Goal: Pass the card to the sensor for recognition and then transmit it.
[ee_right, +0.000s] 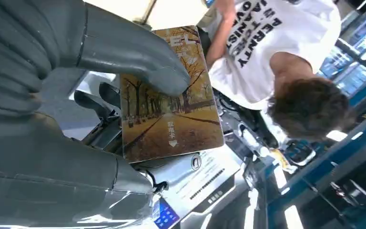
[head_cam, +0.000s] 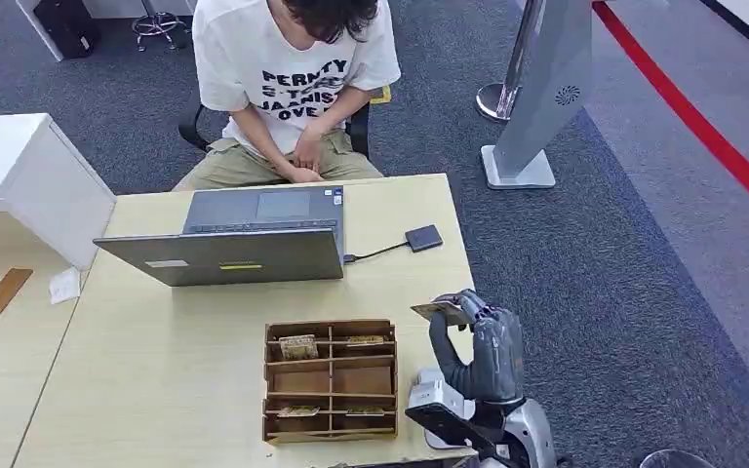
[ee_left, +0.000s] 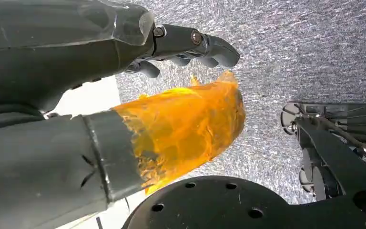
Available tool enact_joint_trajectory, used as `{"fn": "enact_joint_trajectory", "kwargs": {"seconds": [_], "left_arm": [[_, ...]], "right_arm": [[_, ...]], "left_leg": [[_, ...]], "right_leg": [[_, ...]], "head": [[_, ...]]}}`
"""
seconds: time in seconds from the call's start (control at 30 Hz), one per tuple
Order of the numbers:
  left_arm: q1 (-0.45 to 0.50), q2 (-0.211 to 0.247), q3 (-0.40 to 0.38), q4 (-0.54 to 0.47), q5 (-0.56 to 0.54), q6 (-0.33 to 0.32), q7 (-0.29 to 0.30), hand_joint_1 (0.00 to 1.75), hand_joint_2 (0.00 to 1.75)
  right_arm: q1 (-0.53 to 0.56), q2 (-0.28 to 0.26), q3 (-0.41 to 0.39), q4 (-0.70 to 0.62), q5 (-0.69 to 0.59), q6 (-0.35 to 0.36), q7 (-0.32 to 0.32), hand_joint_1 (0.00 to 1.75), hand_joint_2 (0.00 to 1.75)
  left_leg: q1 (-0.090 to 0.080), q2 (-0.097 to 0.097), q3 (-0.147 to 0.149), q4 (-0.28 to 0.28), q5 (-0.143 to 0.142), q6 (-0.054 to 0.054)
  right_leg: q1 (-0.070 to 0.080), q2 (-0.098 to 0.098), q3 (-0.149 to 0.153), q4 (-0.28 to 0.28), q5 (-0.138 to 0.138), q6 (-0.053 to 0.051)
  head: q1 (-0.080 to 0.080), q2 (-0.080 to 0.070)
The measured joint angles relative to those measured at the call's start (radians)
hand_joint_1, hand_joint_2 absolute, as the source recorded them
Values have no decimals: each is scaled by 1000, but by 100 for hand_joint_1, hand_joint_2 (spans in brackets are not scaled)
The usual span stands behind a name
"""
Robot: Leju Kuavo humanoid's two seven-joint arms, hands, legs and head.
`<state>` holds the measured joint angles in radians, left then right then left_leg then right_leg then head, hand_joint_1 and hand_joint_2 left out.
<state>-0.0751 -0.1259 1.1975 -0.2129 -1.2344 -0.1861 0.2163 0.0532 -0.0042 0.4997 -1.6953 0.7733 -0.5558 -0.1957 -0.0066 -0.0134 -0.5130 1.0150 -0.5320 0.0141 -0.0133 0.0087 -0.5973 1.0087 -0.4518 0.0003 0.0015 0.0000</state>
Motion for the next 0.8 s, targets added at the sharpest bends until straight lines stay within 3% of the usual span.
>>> {"fn": "enact_joint_trajectory", "kwargs": {"seconds": [0.4, 0.8], "left_arm": [[-8, 4, -55, 0, -83, -16, -18, 0, 0], [-39, 7, -150, 0, -166, -42, -5, 0, 0]], "right_arm": [[-209, 25, 90, 60, 66, 17, 9, 175, 175], [-445, 53, 145, 201, 303, 9, 72, 175, 175]], "left_leg": [[0, 0, 0, 0, 1, 0], [0, 0, 0, 0, 1, 0]], "right_leg": [[0, 0, 0, 0, 0, 0], [0, 0, 0, 1, 1, 0]], "head": [[0, 0], [0, 0]]}}
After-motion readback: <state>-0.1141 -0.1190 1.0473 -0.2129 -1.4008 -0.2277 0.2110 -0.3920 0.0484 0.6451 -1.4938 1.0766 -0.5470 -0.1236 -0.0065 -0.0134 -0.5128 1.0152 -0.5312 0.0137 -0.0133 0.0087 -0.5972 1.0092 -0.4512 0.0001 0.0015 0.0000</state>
